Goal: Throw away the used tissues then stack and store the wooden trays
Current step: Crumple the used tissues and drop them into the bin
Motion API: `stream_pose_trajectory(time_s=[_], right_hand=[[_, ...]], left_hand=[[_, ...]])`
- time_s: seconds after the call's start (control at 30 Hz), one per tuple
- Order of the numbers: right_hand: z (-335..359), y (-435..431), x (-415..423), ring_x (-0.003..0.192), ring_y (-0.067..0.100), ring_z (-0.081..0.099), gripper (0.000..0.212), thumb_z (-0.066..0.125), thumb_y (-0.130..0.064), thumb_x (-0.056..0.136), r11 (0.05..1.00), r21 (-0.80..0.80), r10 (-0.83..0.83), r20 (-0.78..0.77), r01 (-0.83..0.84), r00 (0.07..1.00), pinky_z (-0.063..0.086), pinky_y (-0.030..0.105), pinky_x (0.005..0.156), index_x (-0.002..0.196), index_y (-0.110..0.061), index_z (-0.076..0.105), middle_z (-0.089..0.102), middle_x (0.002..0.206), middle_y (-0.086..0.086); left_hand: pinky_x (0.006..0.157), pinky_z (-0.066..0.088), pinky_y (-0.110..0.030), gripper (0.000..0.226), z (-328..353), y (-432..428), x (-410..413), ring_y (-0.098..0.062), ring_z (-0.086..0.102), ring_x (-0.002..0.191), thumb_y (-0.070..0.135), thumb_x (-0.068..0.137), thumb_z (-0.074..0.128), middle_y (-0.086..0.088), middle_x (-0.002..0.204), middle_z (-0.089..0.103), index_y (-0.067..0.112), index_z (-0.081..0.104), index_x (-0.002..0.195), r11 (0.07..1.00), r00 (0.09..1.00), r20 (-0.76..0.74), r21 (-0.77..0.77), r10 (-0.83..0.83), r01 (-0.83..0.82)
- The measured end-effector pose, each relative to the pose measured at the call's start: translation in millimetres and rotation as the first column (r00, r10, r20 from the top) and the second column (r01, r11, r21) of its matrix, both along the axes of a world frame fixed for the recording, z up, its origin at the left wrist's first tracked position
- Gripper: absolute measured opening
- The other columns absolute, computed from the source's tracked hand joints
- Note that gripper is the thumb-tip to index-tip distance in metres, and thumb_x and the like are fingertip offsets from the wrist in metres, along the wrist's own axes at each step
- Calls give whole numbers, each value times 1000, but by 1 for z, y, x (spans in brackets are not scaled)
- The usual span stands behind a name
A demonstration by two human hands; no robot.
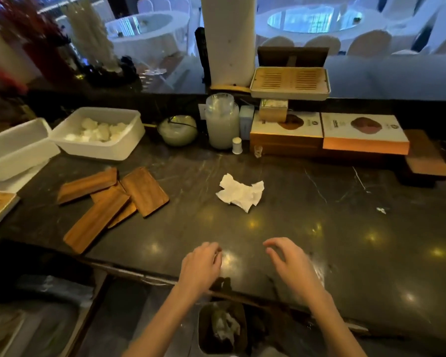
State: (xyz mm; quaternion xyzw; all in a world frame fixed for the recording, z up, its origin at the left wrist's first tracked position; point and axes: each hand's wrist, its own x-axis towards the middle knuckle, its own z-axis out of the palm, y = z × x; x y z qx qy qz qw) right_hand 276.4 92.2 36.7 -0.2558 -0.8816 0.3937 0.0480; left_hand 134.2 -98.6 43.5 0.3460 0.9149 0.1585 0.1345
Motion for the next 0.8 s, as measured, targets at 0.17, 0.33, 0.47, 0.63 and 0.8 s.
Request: stream_pose_trajectory(time_s=[0.17, 0.33, 0.47, 0.63, 0.8], right_hand=[[-9, 57, -89, 110, 9, 58, 22, 53, -26, 96, 998, 48, 46, 46, -48, 998, 46, 28, 90, 114, -30, 64, 63, 117, -10], [-13, 107, -169, 110, 8, 57, 25, 51, -16, 96, 997, 34, 77, -59, -75, 995, 48, 29, 93, 109, -31, 66, 65, 116, -9], [-14, 141, -242, 108, 5, 59, 29, 50, -14, 97, 966, -103, 231, -55, -236, 971, 51, 31, 97, 112, -31, 68, 66, 118, -9], [-41, 155, -308, 130, 21, 49, 53, 60, 4, 86, 845, -38, 531, 166, -533, 831, 45, 39, 105, 129, -27, 60, 56, 139, 0], [-82, 174, -307, 142, 25, 31, 56, 48, -1, 92, 591, 91, 728, 369, -802, 578, 39, 43, 108, 141, -26, 48, 35, 156, 0]], left_hand=[[76, 45, -23, 22, -10, 66, -57, -10, 63, 96, 33, 97, 46, 6, 109, 66, 26, 61, 112, 997, 996, 20, -10, 83, -83], [82, 49, -29, 28, -29, 129, -82, -15, 60, 107, 31, 97, 48, 1, 118, 61, 25, 54, 124, 984, 981, 70, 14, 178, -180], [99, 46, -38, 46, -49, 172, -100, -25, 47, 127, 35, 98, 48, -5, 141, 46, 20, 39, 140, 971, 964, 125, 15, 234, -237], [106, 43, -47, 52, -75, 212, -122, -29, 31, 140, 39, 94, 53, -5, 156, 25, 23, 37, 141, 965, 947, 188, -25, 262, -262], [102, 42, -41, 34, -113, 206, -122, -24, 23, 145, 37, 94, 54, -4, 161, 16, 18, 57, 122, 957, 976, 89, -234, 198, -173]])
